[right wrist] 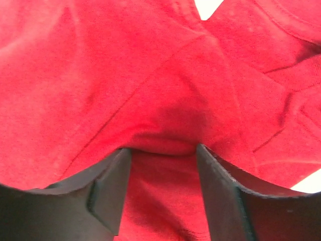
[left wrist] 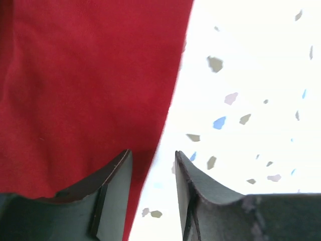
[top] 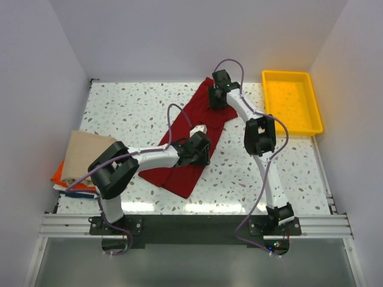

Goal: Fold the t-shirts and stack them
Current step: Fold the tshirt

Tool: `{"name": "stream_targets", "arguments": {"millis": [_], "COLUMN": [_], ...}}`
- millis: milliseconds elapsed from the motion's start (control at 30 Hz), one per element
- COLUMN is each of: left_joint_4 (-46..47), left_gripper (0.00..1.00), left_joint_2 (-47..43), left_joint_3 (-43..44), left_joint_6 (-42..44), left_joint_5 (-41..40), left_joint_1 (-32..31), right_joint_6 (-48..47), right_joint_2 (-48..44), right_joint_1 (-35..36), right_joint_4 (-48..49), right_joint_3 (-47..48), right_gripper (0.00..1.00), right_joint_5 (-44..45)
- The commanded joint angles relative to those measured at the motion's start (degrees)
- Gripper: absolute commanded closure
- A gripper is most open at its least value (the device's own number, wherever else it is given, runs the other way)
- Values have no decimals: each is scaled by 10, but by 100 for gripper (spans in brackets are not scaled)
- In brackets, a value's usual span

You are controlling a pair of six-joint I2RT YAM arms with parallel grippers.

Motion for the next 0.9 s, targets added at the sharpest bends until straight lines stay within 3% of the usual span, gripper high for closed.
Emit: {"name": "stream_targets", "arguments": {"millis": [0,200,567,867], "left_joint_4": [-54,-117,-149,-152], "left_gripper": [55,52,62,68], "left_joint_2": [-26,-125,-98,-82], "left_joint_3": [58,7,-69,-112], "left_joint_6": [17,79,124,101], "left_joint_5": [4,-75,-117,-87], "left_joint_1": [15,55,25,-50], "right_joint_6": [-36,-18,74,84], "right_joint_2": [42,-76,-176,-162], "right_joint_1": [-4,-6,-5,-36], "right_joint_4": [-82,-13,17,33], "right_joint_3": [69,-43,-171,-210], "right_gripper": [39,20,21,21], "right_joint_5": [-21,-27,-54,-77]}}
